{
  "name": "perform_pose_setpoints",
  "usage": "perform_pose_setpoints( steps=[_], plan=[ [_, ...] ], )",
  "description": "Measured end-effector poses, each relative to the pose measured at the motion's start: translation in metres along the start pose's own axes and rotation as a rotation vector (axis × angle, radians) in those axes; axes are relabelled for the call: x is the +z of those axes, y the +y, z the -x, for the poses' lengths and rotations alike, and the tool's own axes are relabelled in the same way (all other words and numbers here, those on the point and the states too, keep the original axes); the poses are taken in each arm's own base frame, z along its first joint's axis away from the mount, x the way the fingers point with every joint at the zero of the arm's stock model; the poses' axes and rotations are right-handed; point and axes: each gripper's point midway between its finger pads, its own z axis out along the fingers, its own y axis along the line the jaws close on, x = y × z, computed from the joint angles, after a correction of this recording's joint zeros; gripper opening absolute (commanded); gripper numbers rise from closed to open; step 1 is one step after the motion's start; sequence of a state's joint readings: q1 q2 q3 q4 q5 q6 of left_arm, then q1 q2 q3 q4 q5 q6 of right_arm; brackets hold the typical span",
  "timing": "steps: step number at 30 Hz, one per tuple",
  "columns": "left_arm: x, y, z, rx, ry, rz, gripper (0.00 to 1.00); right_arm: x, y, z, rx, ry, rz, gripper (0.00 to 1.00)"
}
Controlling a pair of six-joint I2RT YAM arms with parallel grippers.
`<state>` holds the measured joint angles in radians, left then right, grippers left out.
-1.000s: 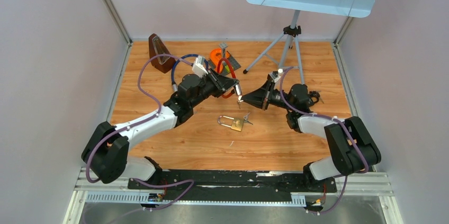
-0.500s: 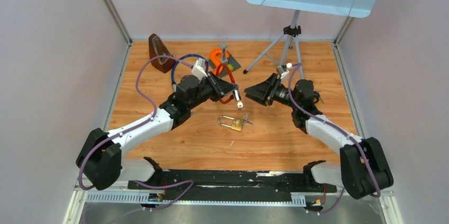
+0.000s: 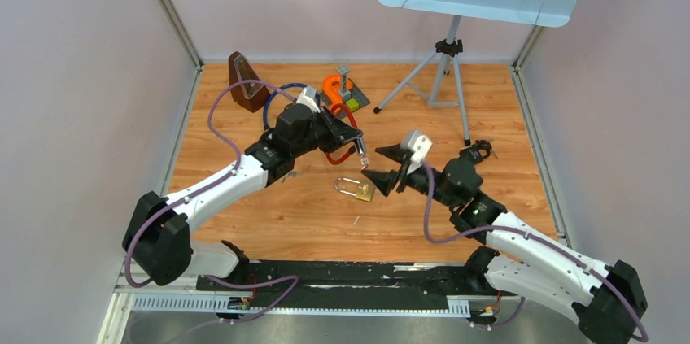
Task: Unlock with the key
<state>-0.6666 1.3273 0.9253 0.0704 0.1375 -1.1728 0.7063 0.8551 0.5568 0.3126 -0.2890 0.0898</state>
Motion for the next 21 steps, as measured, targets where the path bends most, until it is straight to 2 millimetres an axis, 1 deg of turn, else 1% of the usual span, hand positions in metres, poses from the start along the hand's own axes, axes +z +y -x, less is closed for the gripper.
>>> perform_pose_setpoints(
  steps=[2, 4, 5, 7, 10, 13, 15, 21],
  plan=[
    [0.001, 0.002, -0.001, -0.003, 0.009, 0.011, 0.0, 0.0, 0.015, -0.018, -0.21, 0.028, 0.039, 0.63],
    [0.002, 0.005, -0.004, -0.006, 0.025, 0.027, 0.0, 0.001, 0.018, -0.032, -0.352, 0.057, 0.05, 0.62],
    [0.003, 0.007, -0.005, -0.008, 0.033, 0.035, 0.0, 0.001, 0.015, -0.039, -0.447, 0.077, 0.038, 0.62],
    [0.004, 0.009, -0.007, -0.01, 0.045, 0.046, 0.0, 0.001, 0.01, -0.044, -0.583, 0.101, 0.016, 0.59],
    [0.005, 0.009, -0.008, -0.012, 0.057, 0.053, 0.0, 0.002, 0.003, -0.046, -0.741, 0.123, -0.005, 0.53],
    [0.005, 0.007, -0.009, -0.012, 0.063, 0.053, 0.0, 0.004, -0.002, -0.046, -0.839, 0.136, -0.016, 0.44],
    [0.005, 0.007, -0.009, -0.013, 0.065, 0.052, 0.0, 0.006, -0.004, -0.049, -0.89, 0.152, -0.014, 0.41],
    [0.005, 0.009, -0.01, -0.014, 0.068, 0.062, 0.0, 0.011, -0.001, -0.059, -0.961, 0.186, 0.021, 0.39]
  ],
)
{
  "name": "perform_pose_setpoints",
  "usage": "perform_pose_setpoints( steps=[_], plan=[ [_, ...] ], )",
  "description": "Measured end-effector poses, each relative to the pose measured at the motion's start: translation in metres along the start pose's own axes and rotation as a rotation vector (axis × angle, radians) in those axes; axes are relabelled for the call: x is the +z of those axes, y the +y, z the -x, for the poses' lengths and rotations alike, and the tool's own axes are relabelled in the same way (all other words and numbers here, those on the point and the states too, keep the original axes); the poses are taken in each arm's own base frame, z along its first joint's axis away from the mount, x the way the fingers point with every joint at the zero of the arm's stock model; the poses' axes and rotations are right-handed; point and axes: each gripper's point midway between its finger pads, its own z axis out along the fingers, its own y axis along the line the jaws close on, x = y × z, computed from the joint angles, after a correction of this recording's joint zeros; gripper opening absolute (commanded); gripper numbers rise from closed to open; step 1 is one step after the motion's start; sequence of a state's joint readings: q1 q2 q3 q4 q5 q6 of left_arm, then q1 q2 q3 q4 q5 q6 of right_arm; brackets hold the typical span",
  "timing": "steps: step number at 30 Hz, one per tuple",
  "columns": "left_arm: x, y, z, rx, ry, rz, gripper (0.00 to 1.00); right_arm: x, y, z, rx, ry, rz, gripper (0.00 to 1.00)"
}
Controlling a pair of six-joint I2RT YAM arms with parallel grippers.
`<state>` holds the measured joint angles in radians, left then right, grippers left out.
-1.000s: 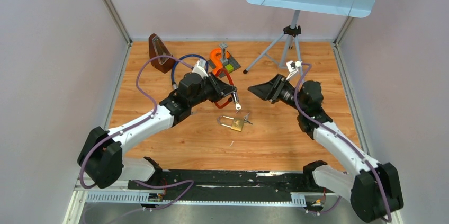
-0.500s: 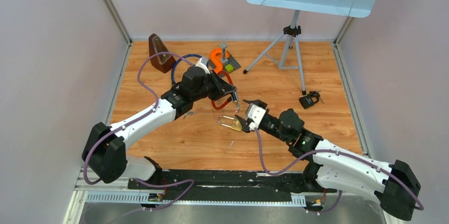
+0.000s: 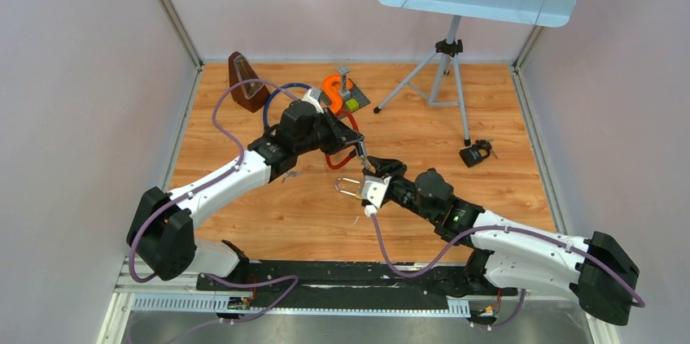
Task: Unlock with the key
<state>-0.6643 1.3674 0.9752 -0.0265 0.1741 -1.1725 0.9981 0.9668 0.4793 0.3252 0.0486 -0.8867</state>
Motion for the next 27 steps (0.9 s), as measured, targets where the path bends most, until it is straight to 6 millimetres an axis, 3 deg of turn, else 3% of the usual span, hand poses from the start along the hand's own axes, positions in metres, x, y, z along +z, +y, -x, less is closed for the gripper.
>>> perform_pose_setpoints(
  steps=[7, 14, 18, 25, 27],
  plan=[
    [0.0, 0.0, 0.0, 0.0, 0.001, 0.001, 0.0, 0.005, 0.005, -0.002, -0.031, 0.016, 0.02, 0.35],
    [0.0, 0.0, 0.0, 0.0, 0.0, 0.001, 0.0, 0.009, 0.009, -0.01, -0.037, 0.054, 0.026, 0.09],
    [0.0, 0.001, 0.004, -0.009, -0.015, 0.003, 0.0, 0.011, 0.004, -0.012, 0.016, 0.072, -0.01, 0.0],
    [0.0, -0.004, 0.01, -0.038, -0.052, -0.036, 0.0, 0.013, -0.004, -0.005, 0.26, 0.053, -0.099, 0.01],
    [0.0, -0.002, 0.009, -0.047, -0.056, -0.038, 0.0, 0.014, -0.003, -0.004, 0.326, 0.048, -0.112, 0.13]
  ],
)
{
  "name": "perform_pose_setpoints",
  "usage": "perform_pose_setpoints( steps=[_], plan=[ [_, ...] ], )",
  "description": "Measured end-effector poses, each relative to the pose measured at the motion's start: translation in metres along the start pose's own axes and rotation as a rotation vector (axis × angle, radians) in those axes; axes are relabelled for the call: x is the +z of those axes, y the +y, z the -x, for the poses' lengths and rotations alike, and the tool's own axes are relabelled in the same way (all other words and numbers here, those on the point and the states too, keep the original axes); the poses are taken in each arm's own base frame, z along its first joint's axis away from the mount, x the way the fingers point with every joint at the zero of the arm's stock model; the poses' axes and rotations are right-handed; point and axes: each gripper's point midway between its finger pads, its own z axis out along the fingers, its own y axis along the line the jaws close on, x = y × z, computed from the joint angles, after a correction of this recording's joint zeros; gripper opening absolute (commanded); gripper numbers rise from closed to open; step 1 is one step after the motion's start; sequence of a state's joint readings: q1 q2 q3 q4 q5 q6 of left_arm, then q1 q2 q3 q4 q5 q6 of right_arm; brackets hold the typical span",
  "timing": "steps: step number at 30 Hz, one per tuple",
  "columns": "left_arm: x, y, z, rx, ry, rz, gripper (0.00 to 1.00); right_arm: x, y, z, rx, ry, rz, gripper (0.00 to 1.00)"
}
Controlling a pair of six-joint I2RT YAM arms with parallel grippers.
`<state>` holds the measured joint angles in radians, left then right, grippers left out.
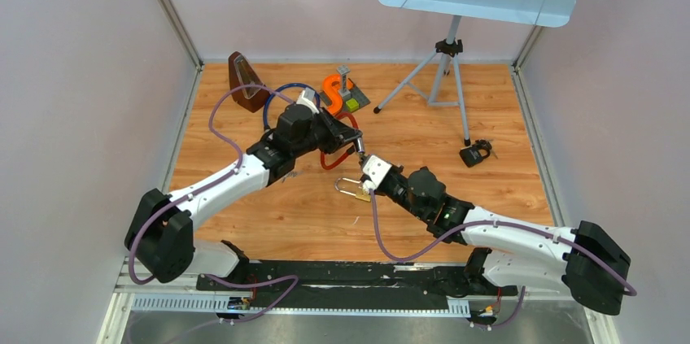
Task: Unlock with the key
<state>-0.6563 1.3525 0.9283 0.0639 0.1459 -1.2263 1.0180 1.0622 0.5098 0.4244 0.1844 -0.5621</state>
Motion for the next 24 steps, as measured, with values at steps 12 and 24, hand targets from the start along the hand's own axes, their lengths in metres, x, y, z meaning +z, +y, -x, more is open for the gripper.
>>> perform_pose_setpoints(
  steps=[12, 24],
  plan=[
    [-0.004, -0.002, -0.001, 0.001, -0.011, -0.028, 0.0, -0.011, -0.008, 0.025, 0.535, 0.017, -0.067, 0.61],
    [-0.004, -0.002, -0.001, 0.002, -0.012, -0.03, 0.0, -0.004, -0.051, 0.043, 1.035, 0.077, -0.229, 0.56]
  ],
)
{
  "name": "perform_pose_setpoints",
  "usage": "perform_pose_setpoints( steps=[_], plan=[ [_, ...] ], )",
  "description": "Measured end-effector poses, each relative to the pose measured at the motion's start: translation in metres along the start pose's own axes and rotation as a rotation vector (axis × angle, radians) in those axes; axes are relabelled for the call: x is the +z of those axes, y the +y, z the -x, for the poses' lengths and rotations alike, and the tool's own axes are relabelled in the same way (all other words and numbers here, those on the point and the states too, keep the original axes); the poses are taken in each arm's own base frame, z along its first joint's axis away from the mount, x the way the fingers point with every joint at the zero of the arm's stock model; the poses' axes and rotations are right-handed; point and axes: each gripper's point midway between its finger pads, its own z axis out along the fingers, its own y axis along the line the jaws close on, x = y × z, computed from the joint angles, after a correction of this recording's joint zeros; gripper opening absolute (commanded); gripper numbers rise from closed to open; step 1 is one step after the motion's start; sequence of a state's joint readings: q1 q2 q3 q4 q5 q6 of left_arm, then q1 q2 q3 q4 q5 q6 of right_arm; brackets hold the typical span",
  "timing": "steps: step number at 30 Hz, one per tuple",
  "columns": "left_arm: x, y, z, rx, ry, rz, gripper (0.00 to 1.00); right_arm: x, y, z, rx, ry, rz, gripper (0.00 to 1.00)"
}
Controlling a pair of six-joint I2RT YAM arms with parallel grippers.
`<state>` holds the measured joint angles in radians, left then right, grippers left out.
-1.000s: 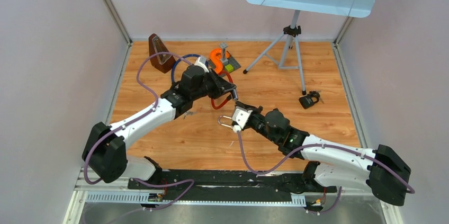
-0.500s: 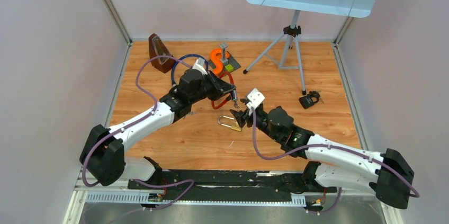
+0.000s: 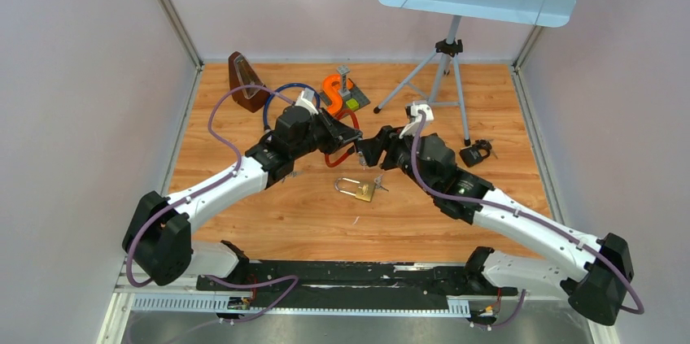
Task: Unlock with the key
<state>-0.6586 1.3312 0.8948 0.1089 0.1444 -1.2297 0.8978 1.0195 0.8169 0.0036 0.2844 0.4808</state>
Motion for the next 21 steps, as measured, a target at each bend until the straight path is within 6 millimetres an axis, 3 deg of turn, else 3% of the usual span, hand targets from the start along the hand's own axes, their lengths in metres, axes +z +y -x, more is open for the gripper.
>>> perform_pose_setpoints(
  steps=[7, 15, 18, 21],
  plan=[
    [0.0, 0.0, 0.0, 0.001, 0.0, 0.0, 0.0, 0.014, -0.019, -0.029, 0.072, 0.12, -0.065, 0.54],
    [0.0, -0.001, -0.001, 0.003, 0.003, -0.005, 0.0, 0.025, -0.021, -0.046, 0.093, 0.174, -0.071, 0.48],
    [0.0, -0.001, -0.001, 0.006, 0.004, -0.005, 0.0, 0.029, -0.02, -0.05, 0.097, 0.184, -0.065, 0.4],
    [0.0, 0.0, 0.0, 0.016, 0.002, -0.004, 0.0, 0.033, -0.018, -0.052, 0.105, 0.19, -0.055, 0.24]
  ],
)
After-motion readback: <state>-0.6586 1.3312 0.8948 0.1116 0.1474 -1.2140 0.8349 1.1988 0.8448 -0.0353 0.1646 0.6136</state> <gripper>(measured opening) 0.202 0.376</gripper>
